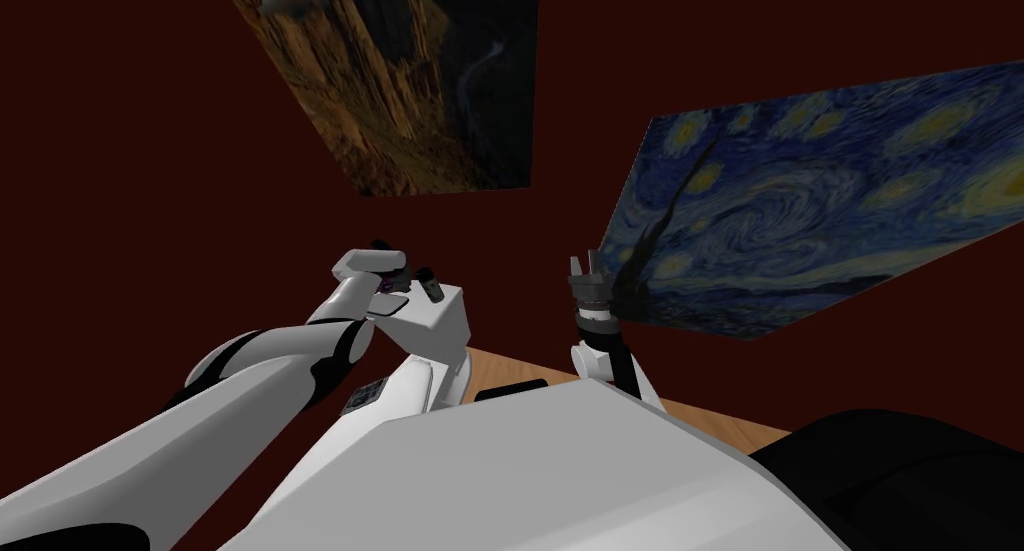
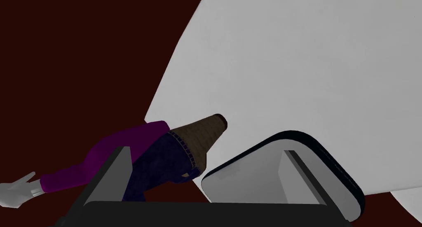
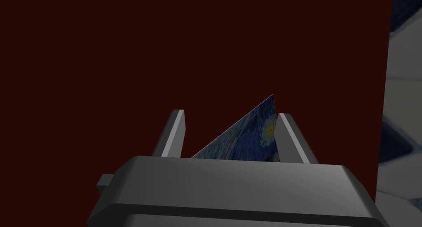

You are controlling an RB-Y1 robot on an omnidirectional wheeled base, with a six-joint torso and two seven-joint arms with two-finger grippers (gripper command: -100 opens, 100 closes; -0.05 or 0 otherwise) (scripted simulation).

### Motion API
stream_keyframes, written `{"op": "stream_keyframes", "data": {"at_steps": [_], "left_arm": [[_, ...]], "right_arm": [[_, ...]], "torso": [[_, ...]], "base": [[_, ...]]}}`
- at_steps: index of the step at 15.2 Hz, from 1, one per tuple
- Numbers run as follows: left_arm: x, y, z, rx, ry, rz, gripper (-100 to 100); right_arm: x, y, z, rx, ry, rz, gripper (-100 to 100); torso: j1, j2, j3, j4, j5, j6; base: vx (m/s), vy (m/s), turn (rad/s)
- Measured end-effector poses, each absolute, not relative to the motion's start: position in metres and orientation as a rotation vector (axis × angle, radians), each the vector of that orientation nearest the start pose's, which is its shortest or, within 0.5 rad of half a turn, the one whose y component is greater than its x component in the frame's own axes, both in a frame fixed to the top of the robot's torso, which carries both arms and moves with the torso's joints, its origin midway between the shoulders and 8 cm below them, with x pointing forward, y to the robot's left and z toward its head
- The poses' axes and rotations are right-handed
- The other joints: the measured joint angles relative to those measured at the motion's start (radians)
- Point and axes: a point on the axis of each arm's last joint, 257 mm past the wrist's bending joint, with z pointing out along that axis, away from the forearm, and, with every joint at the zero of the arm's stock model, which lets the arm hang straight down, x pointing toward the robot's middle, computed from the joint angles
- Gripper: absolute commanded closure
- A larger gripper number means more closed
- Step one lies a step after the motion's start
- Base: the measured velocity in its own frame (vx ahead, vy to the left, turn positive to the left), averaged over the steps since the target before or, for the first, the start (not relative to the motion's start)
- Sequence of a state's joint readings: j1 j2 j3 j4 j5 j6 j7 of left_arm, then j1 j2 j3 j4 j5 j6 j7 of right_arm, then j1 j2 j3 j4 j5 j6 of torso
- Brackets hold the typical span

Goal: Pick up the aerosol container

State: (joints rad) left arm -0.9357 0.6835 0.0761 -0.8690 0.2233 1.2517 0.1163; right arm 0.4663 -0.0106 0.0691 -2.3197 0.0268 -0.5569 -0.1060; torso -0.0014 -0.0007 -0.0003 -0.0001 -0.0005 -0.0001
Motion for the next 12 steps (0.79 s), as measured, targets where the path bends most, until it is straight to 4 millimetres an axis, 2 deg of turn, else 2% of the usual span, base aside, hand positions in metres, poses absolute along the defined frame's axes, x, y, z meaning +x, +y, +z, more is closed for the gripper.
{"op": "stream_keyframes", "data": {"at_steps": [12], "left_arm": [[0.579, 0.495, -0.122, -2.209, 1.479, -0.233, -100]], "right_arm": [[0.330, -0.245, 0.062, 0.575, 0.525, 1.496, 0]], "torso": [[0.000, 0.000, 0.000, 0.000, 0.000, 0.000]], "base": [[0.014, -0.013, -0.013]]}}
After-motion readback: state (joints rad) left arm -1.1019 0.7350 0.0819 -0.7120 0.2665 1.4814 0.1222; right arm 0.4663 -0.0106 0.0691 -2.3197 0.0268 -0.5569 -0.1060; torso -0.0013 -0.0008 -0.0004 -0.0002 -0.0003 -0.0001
